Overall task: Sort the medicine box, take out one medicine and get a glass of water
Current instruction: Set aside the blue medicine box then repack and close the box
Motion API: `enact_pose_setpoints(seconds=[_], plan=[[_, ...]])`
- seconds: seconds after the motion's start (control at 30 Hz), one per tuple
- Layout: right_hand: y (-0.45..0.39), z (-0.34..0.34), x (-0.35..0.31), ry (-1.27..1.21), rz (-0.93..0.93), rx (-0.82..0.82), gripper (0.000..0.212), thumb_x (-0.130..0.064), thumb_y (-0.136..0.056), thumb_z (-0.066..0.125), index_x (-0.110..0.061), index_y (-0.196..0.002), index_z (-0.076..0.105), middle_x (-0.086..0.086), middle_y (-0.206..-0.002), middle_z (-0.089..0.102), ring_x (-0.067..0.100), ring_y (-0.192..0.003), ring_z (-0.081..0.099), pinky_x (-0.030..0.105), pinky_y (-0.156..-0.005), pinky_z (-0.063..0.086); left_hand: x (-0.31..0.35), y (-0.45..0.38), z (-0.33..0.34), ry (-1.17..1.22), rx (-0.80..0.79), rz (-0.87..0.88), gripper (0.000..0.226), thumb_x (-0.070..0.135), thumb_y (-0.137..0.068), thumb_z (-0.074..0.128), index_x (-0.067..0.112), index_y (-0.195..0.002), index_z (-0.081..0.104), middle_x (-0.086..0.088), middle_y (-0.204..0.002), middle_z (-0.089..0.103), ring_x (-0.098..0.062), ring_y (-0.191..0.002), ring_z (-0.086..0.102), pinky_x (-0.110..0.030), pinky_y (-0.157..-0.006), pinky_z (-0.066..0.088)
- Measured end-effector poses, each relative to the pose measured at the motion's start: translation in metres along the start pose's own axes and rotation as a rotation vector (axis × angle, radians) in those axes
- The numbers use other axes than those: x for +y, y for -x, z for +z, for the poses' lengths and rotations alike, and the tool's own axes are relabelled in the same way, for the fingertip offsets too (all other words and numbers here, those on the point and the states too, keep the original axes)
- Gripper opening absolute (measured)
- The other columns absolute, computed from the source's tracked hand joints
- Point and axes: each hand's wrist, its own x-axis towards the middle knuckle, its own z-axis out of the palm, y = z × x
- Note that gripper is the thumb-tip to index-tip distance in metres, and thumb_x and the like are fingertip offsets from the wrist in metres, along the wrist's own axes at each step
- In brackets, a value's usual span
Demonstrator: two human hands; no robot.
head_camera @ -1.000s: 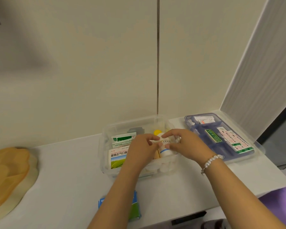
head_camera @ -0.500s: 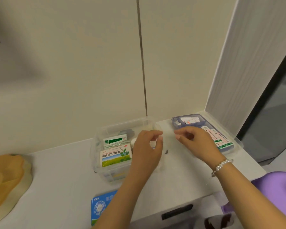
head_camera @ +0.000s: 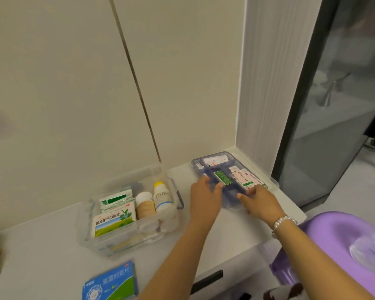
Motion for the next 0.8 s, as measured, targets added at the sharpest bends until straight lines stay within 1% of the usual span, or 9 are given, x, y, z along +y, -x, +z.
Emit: enact_pose_setpoints(seconds=[0.07, 0.13, 0.27, 0.37, 0.47, 0.53, 0.6, 0.7, 0.8], plan=[[-0.004, 0.002, -0.001, -0.019, 0.01, -0.019, 0.034, -0.031, -0.087, 0.057, -0.007, -0.11, 0.049, 0.015, -0.109, 0.063, 0.024, -0.083, 0.06, 0.021, -0.055, 0.045, -0.005, -0.008, 0.012, -0.005, -0.016, -0.109, 0.038, 0.028, -0.086, 0.059, 0.009, -0.118, 0.052, -0.014, -0.119, 0.06, -0.026, -0.106, 0.056, -0.023, -0.077, 0.038], [-0.008, 0.003, -0.001, -0.025, 0.006, -0.022, 0.031, -0.029, -0.087, 0.056, -0.007, -0.107, 0.049, 0.016, -0.108, 0.064, 0.023, -0.081, 0.061, 0.02, -0.053, 0.043, -0.01, -0.015, 0.022, 0.005, -0.049, -0.204, 0.044, 0.03, -0.086, 0.058, 0.006, -0.122, 0.049, -0.016, -0.125, 0.058, -0.03, -0.111, 0.056, -0.027, -0.083, 0.042], [-0.013, 0.006, -0.002, -0.045, 0.027, -0.023, 0.04, -0.026, -0.086, 0.057, -0.004, -0.119, 0.046, 0.017, -0.114, 0.061, 0.02, -0.077, 0.059, 0.013, -0.045, 0.039, -0.016, -0.021, 0.031, 0.018, -0.061, -0.323, 0.057, 0.032, -0.085, 0.062, 0.003, -0.131, 0.044, -0.016, -0.135, 0.051, -0.033, -0.118, 0.053, -0.036, -0.095, 0.045], [-0.015, 0.006, 0.0, -0.062, 0.04, -0.02, 0.044, -0.027, -0.085, 0.059, -0.004, -0.121, 0.045, 0.017, -0.118, 0.06, 0.026, -0.089, 0.064, 0.014, -0.049, 0.044, -0.017, -0.022, 0.031, 0.089, -0.051, -0.362, 0.054, 0.027, -0.084, 0.064, 0.003, -0.129, 0.048, -0.016, -0.132, 0.055, -0.032, -0.114, 0.057, -0.037, -0.094, 0.047], [-0.014, 0.004, 0.002, -0.101, 0.042, 0.002, 0.051, -0.028, -0.084, 0.062, -0.006, -0.124, 0.039, 0.015, -0.122, 0.057, 0.029, -0.098, 0.063, 0.016, -0.051, 0.045, -0.014, -0.021, 0.028, 0.252, -0.019, -0.404, 0.047, 0.018, -0.082, 0.067, 0.001, -0.124, 0.054, -0.016, -0.123, 0.061, -0.032, -0.1, 0.064, -0.038, -0.087, 0.054], [-0.01, 0.003, 0.001, -0.183, 0.018, 0.044, 0.058, -0.026, -0.082, 0.064, -0.008, -0.127, 0.033, 0.012, -0.119, 0.056, 0.022, -0.083, 0.063, 0.015, -0.043, 0.044, -0.011, -0.018, 0.024, 0.326, -0.008, -0.381, 0.041, 0.013, -0.082, 0.066, 0.001, -0.12, 0.057, -0.013, -0.111, 0.067, -0.026, -0.086, 0.065, -0.034, -0.079, 0.055], [-0.005, 0.001, -0.003, -0.317, -0.035, 0.106, 0.058, -0.022, -0.081, 0.067, -0.01, -0.126, 0.033, 0.008, -0.111, 0.058, 0.013, -0.067, 0.062, 0.012, -0.038, 0.044, -0.003, -0.015, 0.018, 0.43, -0.012, -0.34, 0.029, 0.008, -0.082, 0.064, 0.003, -0.111, 0.063, -0.004, -0.089, 0.07, -0.017, -0.073, 0.065, -0.03, -0.071, 0.056], [0.006, -0.005, -0.015, -0.507, -0.083, 0.191, 0.048, -0.023, -0.08, 0.068, -0.014, -0.112, 0.034, 0.009, -0.091, 0.065, 0.014, -0.062, 0.065, 0.017, -0.047, 0.049, 0.011, -0.008, 0.002, 0.549, -0.016, -0.297, 0.015, 0.009, -0.084, 0.063, 0.018, -0.096, 0.063, 0.006, -0.075, 0.066, -0.004, -0.063, 0.066, -0.019, -0.054, 0.054], [0.017, -0.008, -0.032, -0.681, -0.129, 0.206, 0.056, -0.026, -0.079, 0.069, -0.021, -0.115, 0.027, 0.006, -0.077, 0.068, 0.018, -0.066, 0.067, 0.021, -0.056, 0.052, 0.022, -0.001, -0.021, 0.626, -0.01, -0.278, 0.014, 0.012, -0.086, 0.061, 0.022, -0.094, 0.056, 0.006, -0.077, 0.064, -0.001, -0.057, 0.064, -0.012, -0.045, 0.05]])
